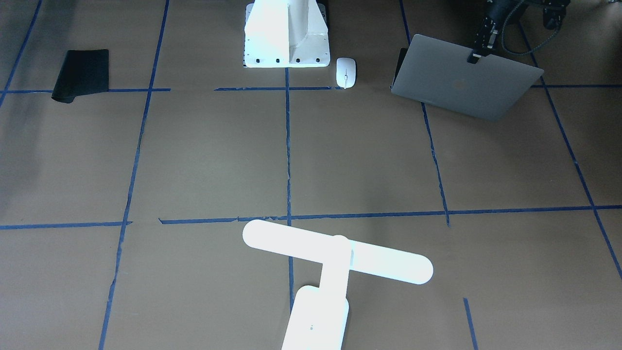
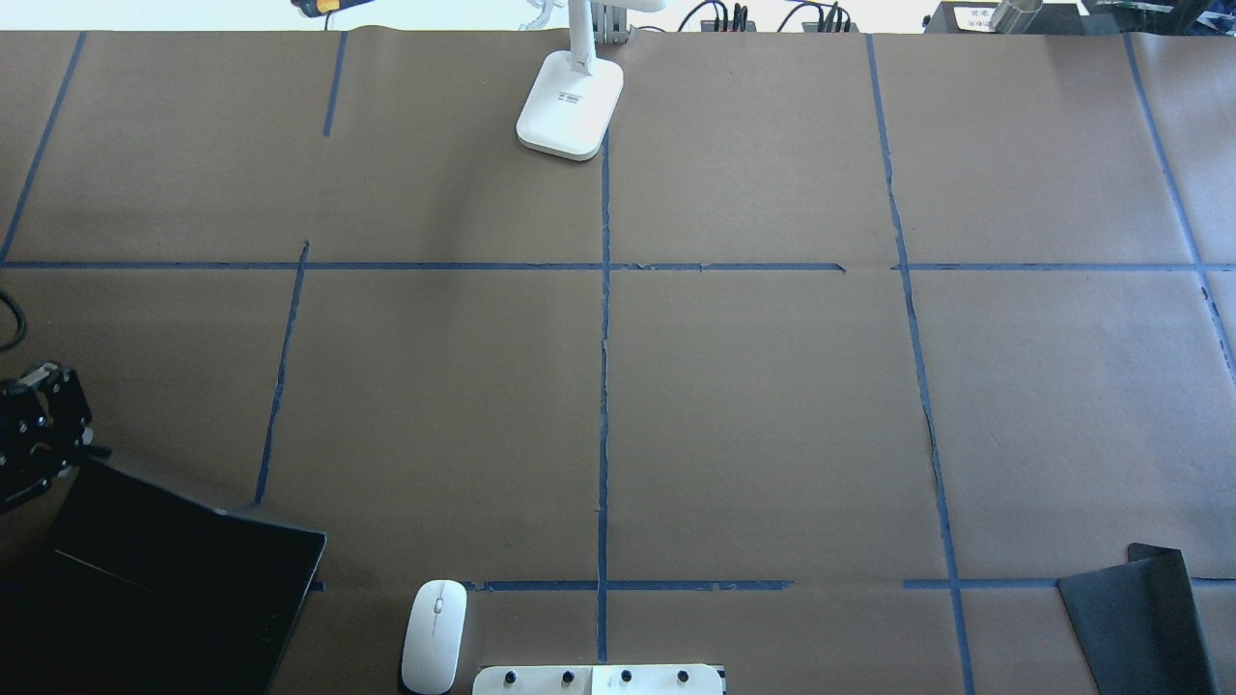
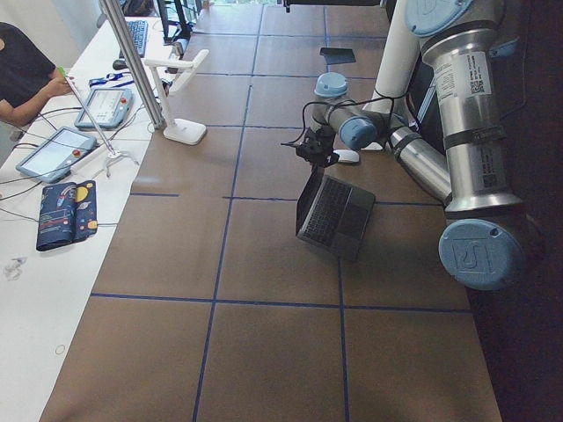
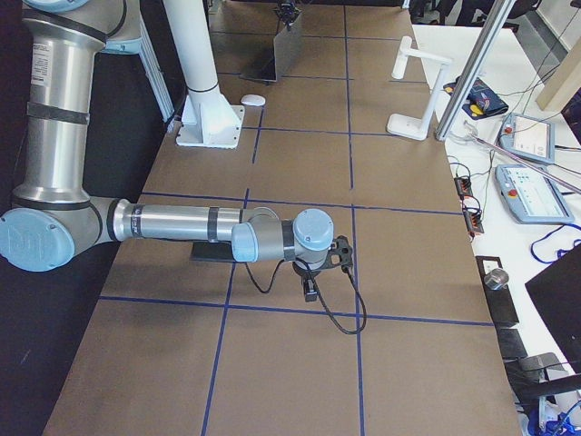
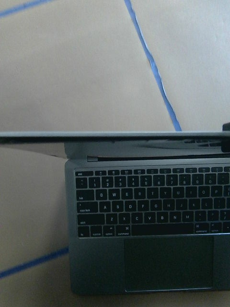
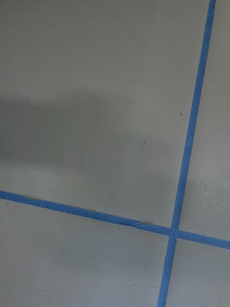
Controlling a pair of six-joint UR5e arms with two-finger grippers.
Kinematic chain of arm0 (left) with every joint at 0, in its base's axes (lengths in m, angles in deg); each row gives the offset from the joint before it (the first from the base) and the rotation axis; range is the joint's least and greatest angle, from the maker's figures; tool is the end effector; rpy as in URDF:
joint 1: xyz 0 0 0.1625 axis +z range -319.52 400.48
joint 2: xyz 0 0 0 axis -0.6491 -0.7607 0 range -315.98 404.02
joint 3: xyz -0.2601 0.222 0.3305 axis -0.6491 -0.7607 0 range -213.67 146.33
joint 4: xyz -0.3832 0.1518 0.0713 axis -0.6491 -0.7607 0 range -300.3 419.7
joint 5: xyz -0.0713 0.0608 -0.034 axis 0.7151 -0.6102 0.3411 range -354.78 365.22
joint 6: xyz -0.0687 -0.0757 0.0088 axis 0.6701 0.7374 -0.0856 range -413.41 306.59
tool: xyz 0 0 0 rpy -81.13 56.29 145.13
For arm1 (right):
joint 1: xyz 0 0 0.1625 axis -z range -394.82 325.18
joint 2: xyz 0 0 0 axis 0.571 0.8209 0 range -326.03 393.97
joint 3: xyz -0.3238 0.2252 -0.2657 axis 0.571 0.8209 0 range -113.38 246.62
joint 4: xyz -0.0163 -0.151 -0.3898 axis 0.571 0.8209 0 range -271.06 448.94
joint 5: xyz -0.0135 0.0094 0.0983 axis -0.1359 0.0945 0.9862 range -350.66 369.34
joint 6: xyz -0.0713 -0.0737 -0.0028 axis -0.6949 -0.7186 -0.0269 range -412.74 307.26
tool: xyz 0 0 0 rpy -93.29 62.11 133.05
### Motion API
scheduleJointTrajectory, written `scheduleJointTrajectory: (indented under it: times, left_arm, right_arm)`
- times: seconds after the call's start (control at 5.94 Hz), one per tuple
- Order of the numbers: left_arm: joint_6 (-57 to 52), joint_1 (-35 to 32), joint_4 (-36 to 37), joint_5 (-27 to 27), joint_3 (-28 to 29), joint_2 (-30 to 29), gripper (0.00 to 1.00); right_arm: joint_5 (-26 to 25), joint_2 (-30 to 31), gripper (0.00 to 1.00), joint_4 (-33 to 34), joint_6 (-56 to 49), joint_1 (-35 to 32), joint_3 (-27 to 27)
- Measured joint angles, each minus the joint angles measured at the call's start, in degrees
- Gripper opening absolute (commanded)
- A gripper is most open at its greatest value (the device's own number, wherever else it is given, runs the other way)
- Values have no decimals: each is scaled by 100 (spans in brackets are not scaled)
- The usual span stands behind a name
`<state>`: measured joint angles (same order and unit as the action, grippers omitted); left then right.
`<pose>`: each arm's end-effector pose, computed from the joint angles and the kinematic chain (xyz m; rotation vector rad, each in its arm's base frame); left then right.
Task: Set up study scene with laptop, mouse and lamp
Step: 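Reach the left gripper down and grasp the open grey laptop's edge, then carry the laptop with the left gripper to the table center before the lamp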
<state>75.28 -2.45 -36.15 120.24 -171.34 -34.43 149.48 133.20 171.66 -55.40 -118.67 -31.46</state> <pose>0.2034 -0.3118 0.3972 -0.4148 0.7828 -1.1777 0.0086 -0.4296 0.6947 0.0735 -0.8782 -0.1904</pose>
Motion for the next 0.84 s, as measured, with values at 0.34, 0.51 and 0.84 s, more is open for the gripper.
scheduleJointTrajectory:
  times: [0.34, 0.51, 0.84]
  left_arm:
    - [-456, -530, 664, 33, 873, -1491, 0]
    - [-566, -734, 1004, 49, 1447, -2379, 0]
    - [-399, -857, 1261, 62, 2577, -3874, 0]
  right_arm:
    - [38, 0, 100, 1, 2, 0, 6]
    - [56, 0, 100, 5, 5, 0, 8]
    - [126, 0, 100, 1, 10, 0, 9]
